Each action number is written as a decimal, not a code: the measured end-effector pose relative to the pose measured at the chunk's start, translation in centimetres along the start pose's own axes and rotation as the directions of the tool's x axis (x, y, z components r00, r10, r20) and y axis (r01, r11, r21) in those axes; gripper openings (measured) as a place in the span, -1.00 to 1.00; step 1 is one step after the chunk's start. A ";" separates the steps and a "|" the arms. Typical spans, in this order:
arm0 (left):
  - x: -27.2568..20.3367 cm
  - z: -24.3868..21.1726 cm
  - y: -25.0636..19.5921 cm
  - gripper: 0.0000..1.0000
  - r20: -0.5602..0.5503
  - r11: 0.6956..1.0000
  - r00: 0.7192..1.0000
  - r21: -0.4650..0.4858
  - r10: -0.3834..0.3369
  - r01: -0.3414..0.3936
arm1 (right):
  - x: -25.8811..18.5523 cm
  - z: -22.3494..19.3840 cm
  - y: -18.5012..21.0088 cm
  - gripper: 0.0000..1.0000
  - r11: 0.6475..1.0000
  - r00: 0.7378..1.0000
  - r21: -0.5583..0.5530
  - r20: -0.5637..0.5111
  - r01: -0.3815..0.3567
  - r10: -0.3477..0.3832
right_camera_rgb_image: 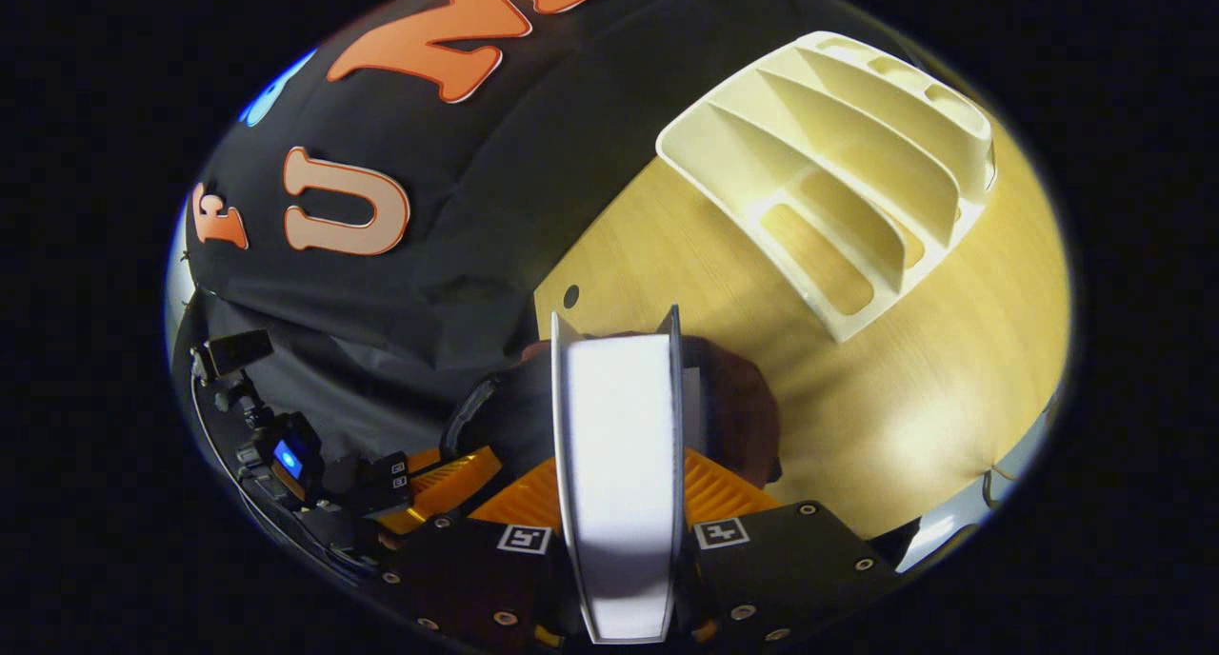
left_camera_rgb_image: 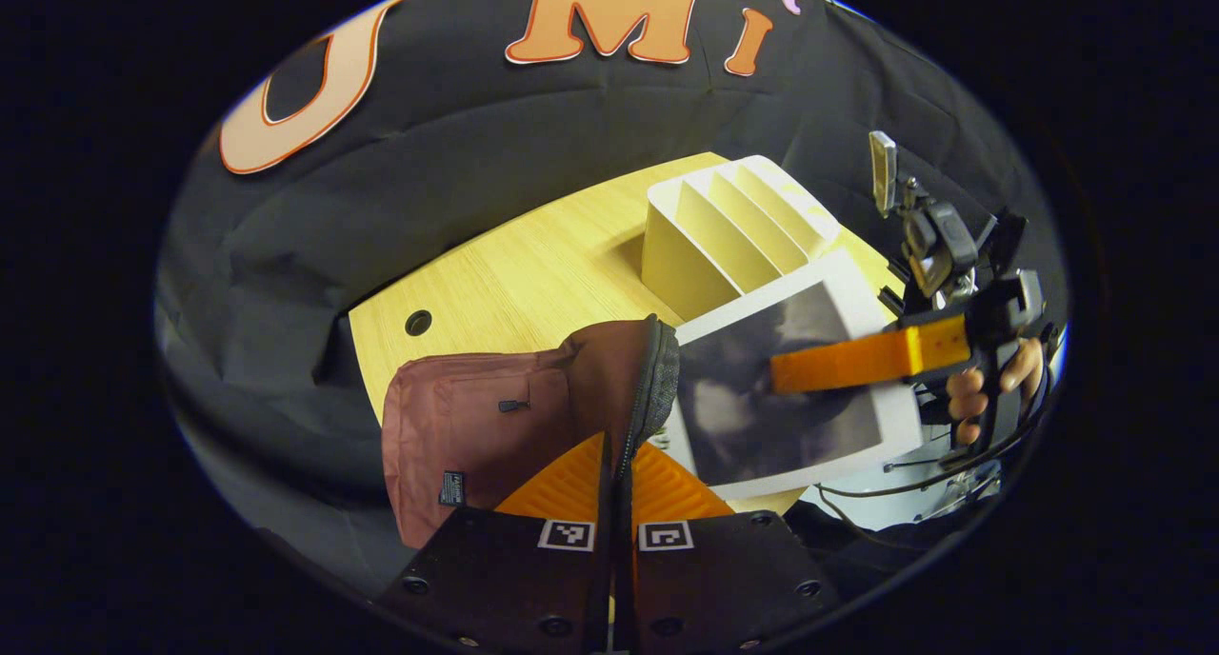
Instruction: Open the schoolbag, grab two books from the bookshelf and put them into the schoolbag.
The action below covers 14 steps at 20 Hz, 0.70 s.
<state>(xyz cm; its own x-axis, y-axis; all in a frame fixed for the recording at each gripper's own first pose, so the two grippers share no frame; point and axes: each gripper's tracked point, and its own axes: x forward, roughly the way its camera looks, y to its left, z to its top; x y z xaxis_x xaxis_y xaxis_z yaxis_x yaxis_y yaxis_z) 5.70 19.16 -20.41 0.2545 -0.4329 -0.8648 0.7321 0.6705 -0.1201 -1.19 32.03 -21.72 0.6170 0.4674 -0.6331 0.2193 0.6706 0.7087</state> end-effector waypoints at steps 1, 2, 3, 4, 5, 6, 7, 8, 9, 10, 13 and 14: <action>0.0 -0.2 -0.2 -0.94 0.000 1.000 1.000 0.014 0.002 -0.002 | 1.2 -0.2 0.3 -0.20 1.000 1.000 0.002 -0.001 -0.012 0.012; 0.0 -0.1 -0.5 -0.94 0.005 1.000 1.000 0.027 0.003 -0.003 | 2.4 -0.3 0.5 -0.20 1.000 1.000 0.004 0.010 -0.012 0.012; 0.0 0.0 -0.7 -0.94 0.005 0.999 1.000 0.035 0.004 -0.004 | 3.5 -0.5 0.6 -0.20 1.000 1.000 -0.003 0.009 -0.015 0.015; 0.0 0.2 -0.6 -0.94 0.008 0.999 1.000 0.043 0.006 -0.006 | 4.2 -1.0 0.5 -0.20 1.000 1.000 0.000 0.010 -0.014 0.014; 0.1 0.2 -0.6 -0.94 0.009 0.999 1.000 0.045 0.007 -0.007 | 4.9 -1.2 0.5 -0.20 1.000 1.000 0.002 0.013 -0.017 0.017; 0.3 0.3 -0.7 -0.94 0.010 0.999 1.000 0.045 0.004 -0.004 | 5.7 -1.3 0.7 -0.20 1.000 1.000 0.006 0.021 -0.017 0.017; 0.2 0.5 -0.8 -0.94 0.016 0.999 1.000 0.040 -0.003 0.003 | 6.3 -1.3 1.1 -0.20 1.000 0.999 0.008 0.025 -0.025 0.025; -0.2 0.3 -0.8 -0.94 0.021 0.999 1.000 0.043 -0.007 0.006 | 6.8 -1.5 1.3 -0.20 0.999 0.999 0.021 0.035 -0.033 0.032; -0.3 0.5 -0.7 -0.94 0.024 0.999 1.000 0.049 -0.002 0.001 | 7.4 -1.5 1.6 -0.20 0.999 0.998 0.025 0.045 -0.040 0.038; -0.3 0.6 -0.7 -0.94 0.026 0.999 1.000 0.054 -0.001 0.000 | 7.7 -1.8 1.7 -0.20 0.998 0.998 0.034 0.036 -0.049 0.047; -0.6 0.7 -1.3 -0.94 0.032 0.996 0.999 0.088 -0.010 0.007 | 9.4 -2.2 2.0 -0.20 0.994 0.996 0.074 0.023 -0.082 0.081; -0.6 0.7 -1.4 -0.94 0.035 0.995 0.999 0.099 -0.013 0.010 | 9.9 -2.5 2.2 -0.20 0.992 0.995 0.085 0.022 -0.095 0.093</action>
<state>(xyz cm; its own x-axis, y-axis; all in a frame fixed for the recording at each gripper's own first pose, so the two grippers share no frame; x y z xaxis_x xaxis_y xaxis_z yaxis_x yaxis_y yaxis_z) 4.96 18.01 -19.35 0.2668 -0.4622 -0.8457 0.7934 0.6035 -0.0795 3.53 39.51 -27.21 0.6515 0.5148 -0.5573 0.2233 0.5719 0.7893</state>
